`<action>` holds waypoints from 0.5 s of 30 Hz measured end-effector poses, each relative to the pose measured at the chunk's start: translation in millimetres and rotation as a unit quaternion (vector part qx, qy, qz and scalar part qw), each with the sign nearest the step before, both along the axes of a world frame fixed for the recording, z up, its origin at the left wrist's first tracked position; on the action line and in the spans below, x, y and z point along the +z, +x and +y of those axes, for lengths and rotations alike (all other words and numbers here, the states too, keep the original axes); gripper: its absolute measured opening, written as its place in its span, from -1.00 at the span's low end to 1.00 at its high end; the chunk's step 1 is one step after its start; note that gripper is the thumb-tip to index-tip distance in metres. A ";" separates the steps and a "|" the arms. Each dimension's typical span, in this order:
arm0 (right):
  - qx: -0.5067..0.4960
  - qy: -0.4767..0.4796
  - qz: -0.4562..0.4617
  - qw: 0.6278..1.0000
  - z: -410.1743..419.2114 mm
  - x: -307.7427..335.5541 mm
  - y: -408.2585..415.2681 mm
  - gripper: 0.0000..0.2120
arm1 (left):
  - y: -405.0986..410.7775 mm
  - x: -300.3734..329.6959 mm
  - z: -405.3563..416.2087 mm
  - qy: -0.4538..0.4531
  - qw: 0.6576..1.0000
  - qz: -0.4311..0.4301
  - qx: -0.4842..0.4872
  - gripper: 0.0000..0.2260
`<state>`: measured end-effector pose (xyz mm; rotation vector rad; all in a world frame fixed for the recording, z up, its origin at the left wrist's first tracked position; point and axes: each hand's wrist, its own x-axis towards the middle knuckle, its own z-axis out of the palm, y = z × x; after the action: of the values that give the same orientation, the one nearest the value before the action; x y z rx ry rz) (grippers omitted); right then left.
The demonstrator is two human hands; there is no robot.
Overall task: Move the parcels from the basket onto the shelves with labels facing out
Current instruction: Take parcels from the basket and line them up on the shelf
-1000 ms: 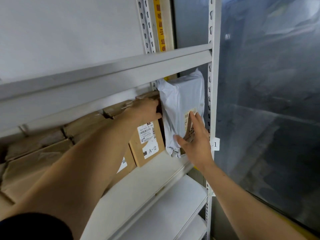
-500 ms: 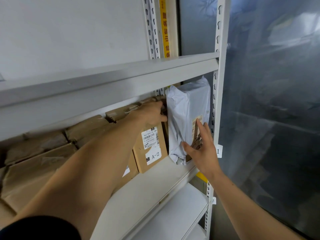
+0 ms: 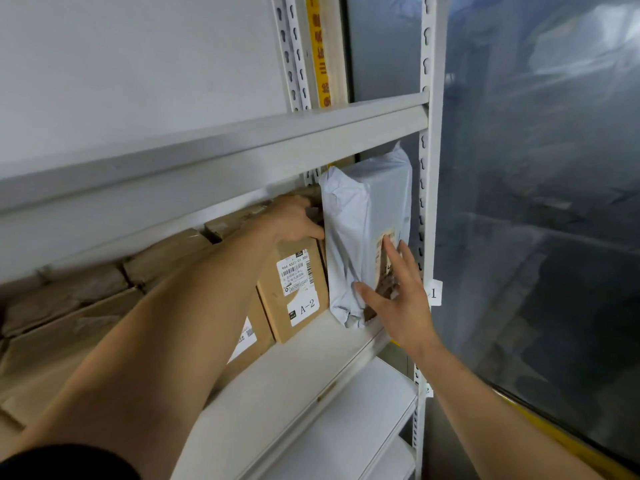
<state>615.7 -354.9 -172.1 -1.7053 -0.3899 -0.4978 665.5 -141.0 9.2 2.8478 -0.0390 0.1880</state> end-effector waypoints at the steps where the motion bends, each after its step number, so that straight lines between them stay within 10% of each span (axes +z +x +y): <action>1: 0.002 -0.003 -0.001 1.000 2.4 0.4 -3.3 -0.12 | -3.1 1.6 2.2 -0.001 1.000 0.003 0.005 -0.31; 15: 0.033 -0.011 -0.013 0.999 21.2 0.9 -9.9 -0.15 | -24.5 -2.4 28.6 0.027 0.999 0.011 0.026 -0.31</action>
<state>605.8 -333.7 -171.1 -1.7038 -0.4707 -0.4707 641.0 -112.4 6.8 2.9057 0.0359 0.1688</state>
